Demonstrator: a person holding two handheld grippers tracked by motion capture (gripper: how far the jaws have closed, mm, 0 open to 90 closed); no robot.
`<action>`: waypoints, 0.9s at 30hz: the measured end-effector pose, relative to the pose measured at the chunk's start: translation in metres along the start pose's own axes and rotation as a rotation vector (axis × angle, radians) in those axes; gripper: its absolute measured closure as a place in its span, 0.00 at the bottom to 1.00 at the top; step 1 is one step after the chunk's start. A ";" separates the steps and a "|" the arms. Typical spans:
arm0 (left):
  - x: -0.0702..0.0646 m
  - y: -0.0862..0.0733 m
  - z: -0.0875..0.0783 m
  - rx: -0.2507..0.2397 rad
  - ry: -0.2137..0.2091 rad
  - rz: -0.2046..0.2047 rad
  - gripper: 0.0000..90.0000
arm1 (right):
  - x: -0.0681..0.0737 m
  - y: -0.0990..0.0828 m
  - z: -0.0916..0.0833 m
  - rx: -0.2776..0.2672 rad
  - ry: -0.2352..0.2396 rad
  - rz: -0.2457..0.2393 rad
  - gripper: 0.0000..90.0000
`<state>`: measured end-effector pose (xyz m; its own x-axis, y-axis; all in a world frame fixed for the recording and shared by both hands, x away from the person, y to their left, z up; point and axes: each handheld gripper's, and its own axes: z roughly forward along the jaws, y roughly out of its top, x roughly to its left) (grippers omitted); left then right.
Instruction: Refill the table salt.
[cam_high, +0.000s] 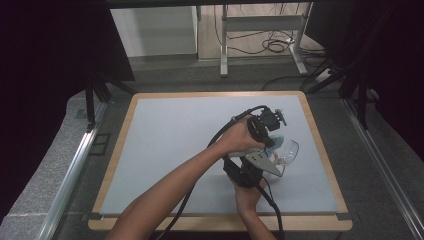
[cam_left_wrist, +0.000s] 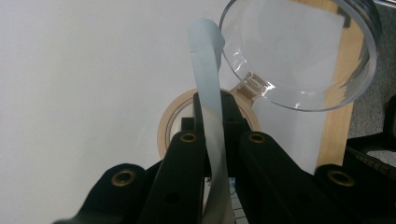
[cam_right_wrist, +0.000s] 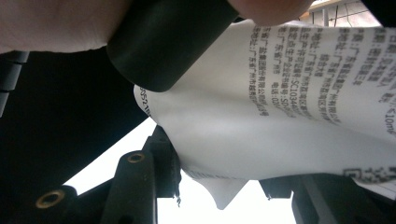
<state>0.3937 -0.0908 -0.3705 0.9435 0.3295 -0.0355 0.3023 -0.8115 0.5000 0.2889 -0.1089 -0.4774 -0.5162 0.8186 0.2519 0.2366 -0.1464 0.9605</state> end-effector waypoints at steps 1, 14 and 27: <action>0.000 0.000 0.000 0.001 0.000 0.000 1.00 | 0.000 0.000 0.000 0.000 0.001 0.001 0.64; -0.001 0.002 0.000 0.009 0.002 0.003 1.00 | 0.000 0.001 -0.001 -0.015 -0.001 0.017 0.64; -0.001 0.002 0.000 0.005 -0.002 0.002 1.00 | 0.000 0.002 -0.001 -0.018 -0.008 0.018 0.64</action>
<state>0.3932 -0.0930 -0.3699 0.9442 0.3272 -0.0363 0.3014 -0.8147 0.4954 0.2880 -0.1098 -0.4755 -0.5054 0.8201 0.2683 0.2311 -0.1709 0.9578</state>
